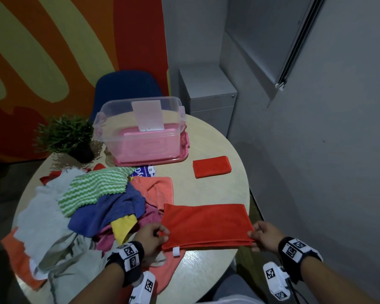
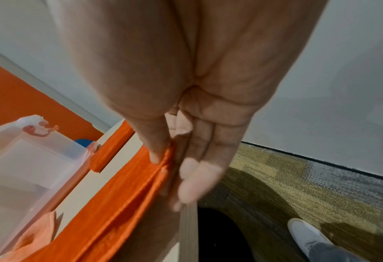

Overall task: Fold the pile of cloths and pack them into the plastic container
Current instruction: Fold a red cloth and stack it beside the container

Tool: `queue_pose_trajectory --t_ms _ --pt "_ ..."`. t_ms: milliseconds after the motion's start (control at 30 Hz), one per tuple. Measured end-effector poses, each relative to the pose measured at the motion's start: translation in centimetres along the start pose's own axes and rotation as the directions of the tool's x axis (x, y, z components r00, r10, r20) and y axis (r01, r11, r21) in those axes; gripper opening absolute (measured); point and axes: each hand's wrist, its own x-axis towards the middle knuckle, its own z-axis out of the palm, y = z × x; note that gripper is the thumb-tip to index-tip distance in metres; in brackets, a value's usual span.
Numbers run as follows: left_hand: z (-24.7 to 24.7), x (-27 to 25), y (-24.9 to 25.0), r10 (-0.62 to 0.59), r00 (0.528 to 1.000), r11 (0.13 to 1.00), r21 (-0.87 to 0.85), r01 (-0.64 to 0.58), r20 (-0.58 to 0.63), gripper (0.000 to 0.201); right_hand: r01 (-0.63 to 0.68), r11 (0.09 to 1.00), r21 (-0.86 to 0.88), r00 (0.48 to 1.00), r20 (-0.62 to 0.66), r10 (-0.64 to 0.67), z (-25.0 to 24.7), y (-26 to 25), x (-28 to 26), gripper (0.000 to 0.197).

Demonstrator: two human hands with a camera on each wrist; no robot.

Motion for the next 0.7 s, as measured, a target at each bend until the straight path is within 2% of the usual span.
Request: queue_pose_trajectory --t_ms 100,167,400,500,567,633,700 --pt "-0.1 -0.3 -0.3 0.017 1.0 0.997 -0.071 -0.017 -0.007 0.024 0.008 0.999 0.054 1.0 0.004 -0.008 -0.2 0.1 -0.3 0.017" --pt "-0.1 -0.3 -0.3 -0.024 1.0 0.994 -0.111 0.024 -0.002 0.029 0.015 0.998 0.053 1.0 -0.001 -0.015 -0.2 0.1 -0.4 0.023" --pt "0.3 -1.1 0.3 -0.056 0.997 0.987 -0.148 0.064 0.057 0.046 0.036 0.998 -0.055 0.999 -0.024 -0.038 -0.5 0.5 -0.3 0.034" --pt "0.8 -1.1 0.2 -0.047 0.996 0.991 -0.119 0.055 0.07 0.058 0.027 0.997 -0.071 1.0 0.001 -0.027 -0.4 0.8 -0.2 0.032" --pt "1.0 -0.9 0.5 -0.044 0.998 0.999 -0.013 0.044 0.053 0.053 0.031 0.997 -0.077 0.999 0.013 -0.031 -0.2 0.5 -0.2 0.024" --pt "0.7 -0.8 1.6 -0.035 0.996 0.985 0.174 0.021 0.079 0.037 0.071 0.995 -0.065 0.997 -0.016 -0.072 -0.1 -0.3 -0.2 0.012" --pt "0.0 -0.5 2.9 -0.027 0.995 0.894 0.448 -0.018 0.093 0.027 0.135 0.99 -0.041 0.989 -0.06 -0.137 -0.3 -2.1 -0.4 0.011"
